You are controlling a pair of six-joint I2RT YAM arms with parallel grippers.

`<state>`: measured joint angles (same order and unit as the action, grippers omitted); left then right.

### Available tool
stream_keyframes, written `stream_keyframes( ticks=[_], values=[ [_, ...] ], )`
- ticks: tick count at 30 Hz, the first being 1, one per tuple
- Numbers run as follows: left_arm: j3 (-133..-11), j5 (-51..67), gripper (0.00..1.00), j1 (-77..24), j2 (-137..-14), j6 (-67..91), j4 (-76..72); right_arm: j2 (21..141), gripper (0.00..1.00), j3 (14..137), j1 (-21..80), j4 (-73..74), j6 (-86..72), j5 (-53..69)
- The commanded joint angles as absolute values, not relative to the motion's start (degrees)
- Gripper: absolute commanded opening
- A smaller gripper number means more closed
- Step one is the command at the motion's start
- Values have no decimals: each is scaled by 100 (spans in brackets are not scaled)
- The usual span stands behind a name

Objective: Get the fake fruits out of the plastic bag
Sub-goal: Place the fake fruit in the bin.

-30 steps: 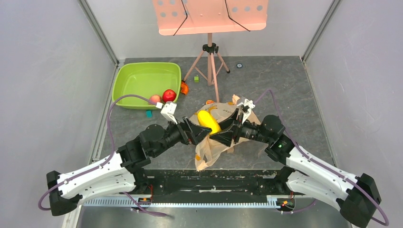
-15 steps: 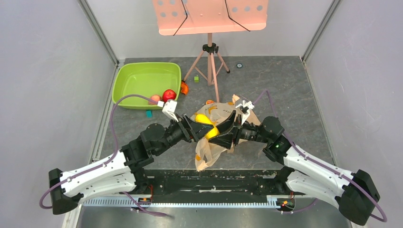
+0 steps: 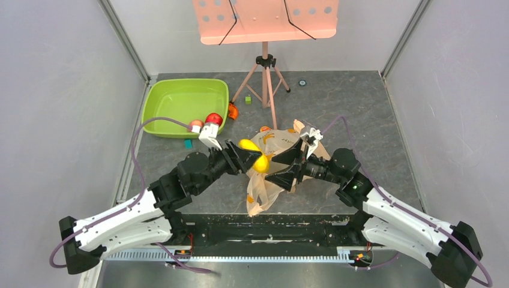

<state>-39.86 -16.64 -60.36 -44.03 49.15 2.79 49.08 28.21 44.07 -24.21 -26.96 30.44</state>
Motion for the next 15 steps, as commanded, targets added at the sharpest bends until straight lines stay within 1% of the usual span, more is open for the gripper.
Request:
stream_keyframes(
  ticks=[1,7,10,15],
  values=[
    [-4470,-2618,25,-5349,-4371,4305,1129,4470,96,3119,4420,-1501,-2188,1786],
    [-4534,-1828,25,-3070,-4871,4082,1187,4108,97,3129,4419,-515,-2024,704],
    [-4731,-1870,26,-2390,-5457,3888,1006,4048,97,3070,4421,-241,-2001,582],
    [-5263,-1329,29,-1188,-6619,4032,475,3910,97,2921,4421,-10,-1991,478]
  ],
)
